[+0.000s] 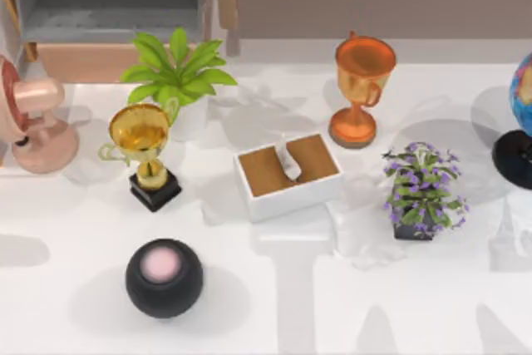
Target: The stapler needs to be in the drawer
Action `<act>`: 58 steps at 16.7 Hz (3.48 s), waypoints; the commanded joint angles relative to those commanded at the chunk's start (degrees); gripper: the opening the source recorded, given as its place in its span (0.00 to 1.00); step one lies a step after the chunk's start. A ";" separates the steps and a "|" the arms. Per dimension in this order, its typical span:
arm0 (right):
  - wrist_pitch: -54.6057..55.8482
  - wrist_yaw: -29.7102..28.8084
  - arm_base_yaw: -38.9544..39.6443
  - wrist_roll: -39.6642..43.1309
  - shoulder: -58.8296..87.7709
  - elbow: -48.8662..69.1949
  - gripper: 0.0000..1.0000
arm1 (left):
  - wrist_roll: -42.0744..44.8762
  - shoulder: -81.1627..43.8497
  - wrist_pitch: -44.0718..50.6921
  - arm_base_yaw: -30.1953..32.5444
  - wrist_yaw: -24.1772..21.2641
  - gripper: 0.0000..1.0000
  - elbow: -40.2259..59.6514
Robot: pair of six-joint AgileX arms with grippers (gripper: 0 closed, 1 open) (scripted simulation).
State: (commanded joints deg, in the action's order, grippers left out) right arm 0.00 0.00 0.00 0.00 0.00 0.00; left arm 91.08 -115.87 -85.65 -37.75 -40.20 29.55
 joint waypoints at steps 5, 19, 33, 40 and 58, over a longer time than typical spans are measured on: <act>0.00 0.00 0.00 0.00 0.00 0.00 1.00 | -0.21 -1.55 1.73 1.22 1.12 0.00 2.22; 0.00 0.00 0.00 0.00 0.00 0.00 1.00 | -0.56 -8.00 10.05 8.21 8.22 0.00 16.52; 0.00 0.00 0.00 0.00 0.00 0.00 1.00 | -0.86 -15.27 18.88 12.94 13.21 0.00 32.90; 0.00 0.00 0.00 0.00 0.00 0.00 1.00 | -1.09 -19.41 24.05 15.21 15.59 0.00 42.26; 0.00 0.00 0.00 0.00 0.00 0.00 1.00 | -1.09 -19.41 24.05 15.21 15.59 1.00 42.26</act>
State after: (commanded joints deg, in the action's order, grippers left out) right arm 0.00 0.00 0.00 0.00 0.00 0.00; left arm 89.99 -135.28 -61.60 -22.54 -24.61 71.82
